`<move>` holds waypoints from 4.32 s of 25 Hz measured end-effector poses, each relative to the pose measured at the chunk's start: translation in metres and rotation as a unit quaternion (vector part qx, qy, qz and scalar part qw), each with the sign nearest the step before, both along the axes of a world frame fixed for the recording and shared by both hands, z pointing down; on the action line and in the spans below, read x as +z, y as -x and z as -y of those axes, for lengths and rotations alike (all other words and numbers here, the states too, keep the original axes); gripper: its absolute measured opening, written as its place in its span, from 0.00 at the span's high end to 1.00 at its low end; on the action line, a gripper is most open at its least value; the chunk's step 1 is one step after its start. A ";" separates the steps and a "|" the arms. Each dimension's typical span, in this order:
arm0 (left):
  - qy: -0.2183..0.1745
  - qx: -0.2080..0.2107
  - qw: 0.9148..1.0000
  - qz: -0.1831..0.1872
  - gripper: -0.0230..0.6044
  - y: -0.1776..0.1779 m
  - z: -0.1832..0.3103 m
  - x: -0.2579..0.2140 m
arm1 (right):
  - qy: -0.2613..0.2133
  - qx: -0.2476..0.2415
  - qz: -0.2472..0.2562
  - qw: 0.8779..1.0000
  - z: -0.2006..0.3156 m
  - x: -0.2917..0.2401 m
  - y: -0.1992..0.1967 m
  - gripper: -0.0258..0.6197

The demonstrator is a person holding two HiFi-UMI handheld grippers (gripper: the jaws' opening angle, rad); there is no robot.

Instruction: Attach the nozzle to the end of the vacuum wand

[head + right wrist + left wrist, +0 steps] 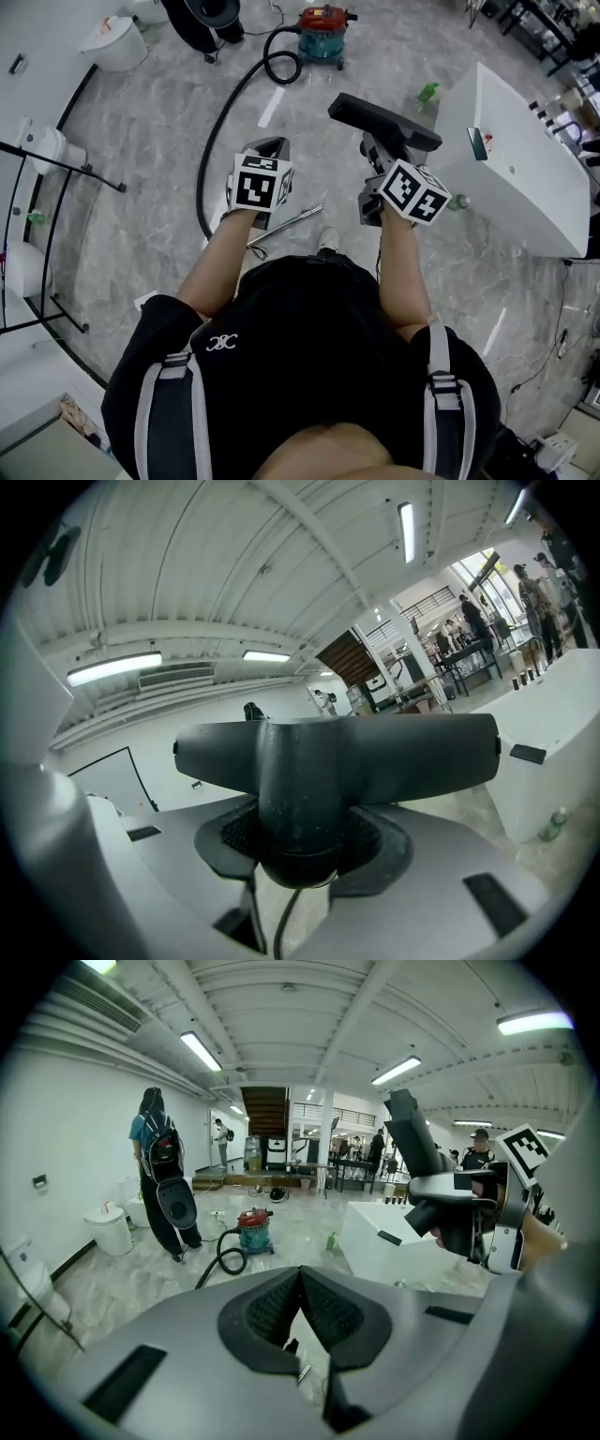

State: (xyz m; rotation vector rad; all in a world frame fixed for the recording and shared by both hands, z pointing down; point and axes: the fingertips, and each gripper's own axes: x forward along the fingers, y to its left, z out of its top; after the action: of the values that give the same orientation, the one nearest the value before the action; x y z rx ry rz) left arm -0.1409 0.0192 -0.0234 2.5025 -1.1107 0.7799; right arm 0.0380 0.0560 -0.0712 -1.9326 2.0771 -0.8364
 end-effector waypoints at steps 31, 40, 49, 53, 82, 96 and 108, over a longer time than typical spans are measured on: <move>0.249 0.121 0.952 0.135 0.88 -0.063 0.058 0.575 | 0.309 -0.054 0.111 0.943 0.133 0.458 -0.068 0.69; 0.299 0.233 0.890 0.251 0.59 -0.035 -0.002 0.884 | 0.324 -0.082 0.159 0.929 0.134 0.690 -0.053 0.69; 0.318 0.266 0.851 0.321 0.59 -0.010 -0.027 1.050 | 0.339 -0.095 0.182 0.918 0.119 0.843 -0.046 0.69; 0.303 0.256 0.847 0.354 0.59 -0.006 -0.024 1.077 | 0.340 -0.078 0.197 0.916 0.125 0.870 -0.048 0.69; 0.247 0.372 0.891 0.084 0.71 -0.081 0.007 0.798 | 0.248 -0.266 0.245 0.899 0.150 0.739 -0.031 0.69; 0.257 0.363 0.893 0.070 0.71 -0.077 0.003 0.793 | 0.212 -0.275 0.278 0.896 0.140 0.739 -0.025 0.69; 0.255 0.306 0.914 0.079 0.71 -0.089 0.014 0.780 | 0.294 -0.129 0.176 0.930 0.150 0.738 -0.041 0.70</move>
State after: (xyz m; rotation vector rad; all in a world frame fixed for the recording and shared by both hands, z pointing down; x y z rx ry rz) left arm -0.0516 0.0048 0.7566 2.3337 -0.0789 1.2575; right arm 0.0786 -0.0941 0.6666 -1.5667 2.0215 -1.8900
